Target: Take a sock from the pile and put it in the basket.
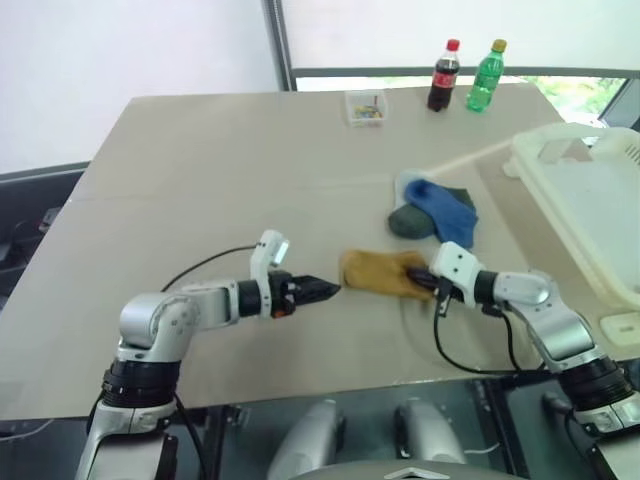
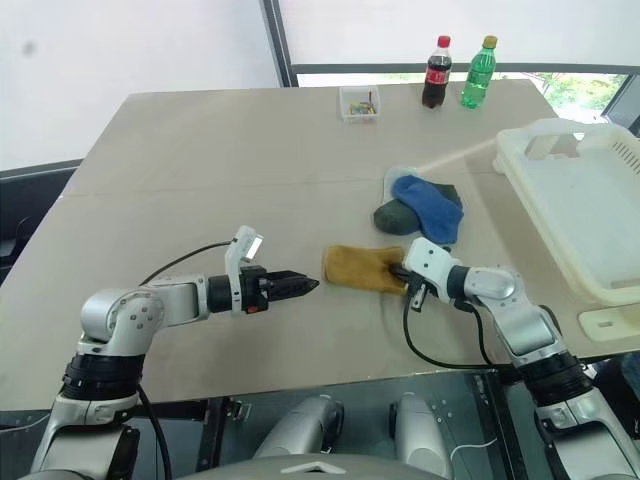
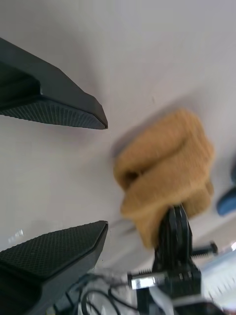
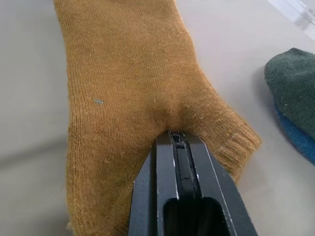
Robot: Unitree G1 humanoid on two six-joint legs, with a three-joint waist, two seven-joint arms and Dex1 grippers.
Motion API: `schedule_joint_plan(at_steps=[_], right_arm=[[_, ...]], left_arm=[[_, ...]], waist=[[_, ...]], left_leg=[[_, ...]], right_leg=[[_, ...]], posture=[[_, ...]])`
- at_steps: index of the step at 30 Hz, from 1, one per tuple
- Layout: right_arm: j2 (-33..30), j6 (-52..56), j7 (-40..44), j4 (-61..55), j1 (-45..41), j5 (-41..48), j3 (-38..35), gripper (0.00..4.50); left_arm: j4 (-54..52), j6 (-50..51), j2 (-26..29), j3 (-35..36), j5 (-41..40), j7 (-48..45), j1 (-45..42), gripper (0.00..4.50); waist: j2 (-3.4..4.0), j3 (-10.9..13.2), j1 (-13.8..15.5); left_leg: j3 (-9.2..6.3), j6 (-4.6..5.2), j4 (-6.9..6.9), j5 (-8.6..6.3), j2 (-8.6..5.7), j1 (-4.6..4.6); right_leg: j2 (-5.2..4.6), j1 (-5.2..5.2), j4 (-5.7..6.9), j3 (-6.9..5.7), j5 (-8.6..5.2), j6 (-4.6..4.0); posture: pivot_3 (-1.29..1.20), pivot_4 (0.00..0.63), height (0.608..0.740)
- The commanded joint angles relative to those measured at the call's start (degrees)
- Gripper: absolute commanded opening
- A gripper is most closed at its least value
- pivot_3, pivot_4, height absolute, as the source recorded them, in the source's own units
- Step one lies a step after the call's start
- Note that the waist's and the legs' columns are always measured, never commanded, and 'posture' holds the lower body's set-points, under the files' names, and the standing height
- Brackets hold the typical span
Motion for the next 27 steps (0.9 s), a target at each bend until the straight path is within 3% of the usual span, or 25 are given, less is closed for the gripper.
schedule_joint_plan(at_steps=[1, 8, 16, 27], right_arm=[[-0.3, 2.2, -0.6, 2.6, 2.2, -2.7, 1.9, 0.0], [-0.1, 2.2, -0.8, 2.3, 2.2, -2.9, 2.0, 0.0], [-0.7, 2.5, -0.6, 1.6, 2.4, -3.0, 1.7, 0.0], [-1.7, 3.2, -0.5, -0.5, 3.9, -2.6, 1.0, 0.0]], left_arm=[[0.5, 0.8, -1.2, 0.4, -0.3, 0.6, -2.1, 3.12], [8.4, 2.5, -4.9, 0.1, -0.7, -1.6, -6.8, 3.12], [14.4, 6.0, -9.9, 3.8, -7.3, -7.8, -10.1, 3.12], [15.1, -2.6, -11.3, -1.1, -3.8, -15.4, -12.6, 3.12]], waist=[[0.0, 0.0, 0.0], [-0.01, 0.0, -0.1], [-0.02, 0.0, -0.1], [-0.02, 0.0, 0.1]], left_leg=[[0.0, -0.01, 0.0, 0.0, 0.0, 0.0], [-0.03, -0.21, -0.01, 0.13, 0.0, 0.0], [-0.08, -0.23, 0.0, 0.14, 0.0, -0.03], [-0.13, -0.24, -0.01, 0.14, -0.02, -0.09]], right_leg=[[0.0, 0.0, 0.0, 0.0, 0.0, 0.0], [0.0, -0.01, 0.0, -0.03, 0.0, 0.0], [0.0, -0.02, -0.01, -0.07, 0.0, 0.01], [-0.02, -0.01, -0.08, -0.11, 0.0, 0.0]], posture=[[0.0, 0.15, 0.729], [0.0, 0.15, 0.729], [0.0, 0.15, 0.729], [0.0, 0.15, 0.729]])
